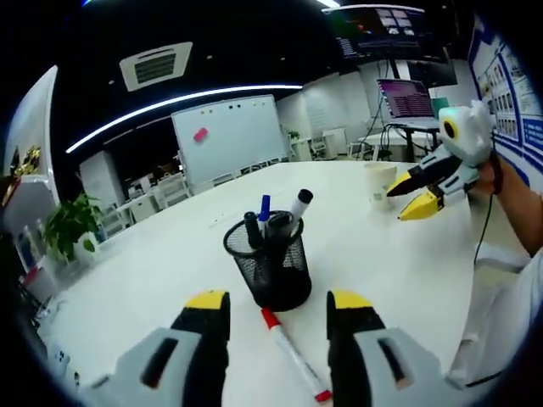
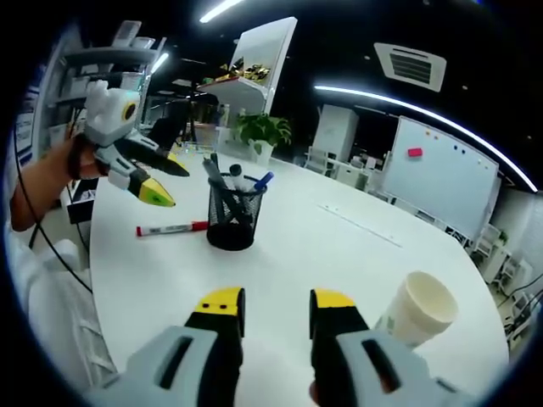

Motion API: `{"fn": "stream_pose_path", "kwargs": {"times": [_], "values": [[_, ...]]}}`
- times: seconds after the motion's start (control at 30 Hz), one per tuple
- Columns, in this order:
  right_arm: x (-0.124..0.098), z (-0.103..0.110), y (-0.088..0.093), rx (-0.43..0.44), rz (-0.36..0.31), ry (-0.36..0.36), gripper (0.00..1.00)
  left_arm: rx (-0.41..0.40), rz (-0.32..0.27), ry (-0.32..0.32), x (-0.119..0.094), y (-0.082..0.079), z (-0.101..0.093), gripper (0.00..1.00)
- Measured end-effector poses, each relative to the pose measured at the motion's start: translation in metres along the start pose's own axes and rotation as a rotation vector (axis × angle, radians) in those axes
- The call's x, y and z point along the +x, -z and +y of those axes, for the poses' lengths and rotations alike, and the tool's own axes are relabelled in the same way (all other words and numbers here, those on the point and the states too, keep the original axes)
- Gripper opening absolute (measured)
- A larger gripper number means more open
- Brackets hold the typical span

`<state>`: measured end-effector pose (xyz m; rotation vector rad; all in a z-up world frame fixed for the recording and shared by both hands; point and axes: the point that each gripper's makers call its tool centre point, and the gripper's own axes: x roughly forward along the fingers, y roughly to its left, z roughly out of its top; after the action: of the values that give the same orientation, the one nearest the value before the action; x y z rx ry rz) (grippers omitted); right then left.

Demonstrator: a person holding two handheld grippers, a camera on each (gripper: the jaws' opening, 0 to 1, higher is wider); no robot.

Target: Place the scattered laser pointers and whiteboard markers into the pen holder and stack the scattered paper cups together

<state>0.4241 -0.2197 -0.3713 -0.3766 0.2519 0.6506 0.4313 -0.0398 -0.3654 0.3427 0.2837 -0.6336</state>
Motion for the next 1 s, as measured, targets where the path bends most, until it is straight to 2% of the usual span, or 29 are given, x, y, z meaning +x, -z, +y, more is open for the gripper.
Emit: {"fn": "stream_pose_path", "kwargs": {"times": [0.2, 1.0], "values": [[0.001, 0.000, -0.001, -0.002, -0.002, 0.000, 0.30, -0.003, 0.045, -0.001, -0.003, 0.017, -0.004, 0.44], [0.002, 0.004, -0.001, -0.008, 0.005, -0.006, 0.30, -0.050, 0.110, 0.014, -0.013, 0.040, -0.012, 0.42]]}}
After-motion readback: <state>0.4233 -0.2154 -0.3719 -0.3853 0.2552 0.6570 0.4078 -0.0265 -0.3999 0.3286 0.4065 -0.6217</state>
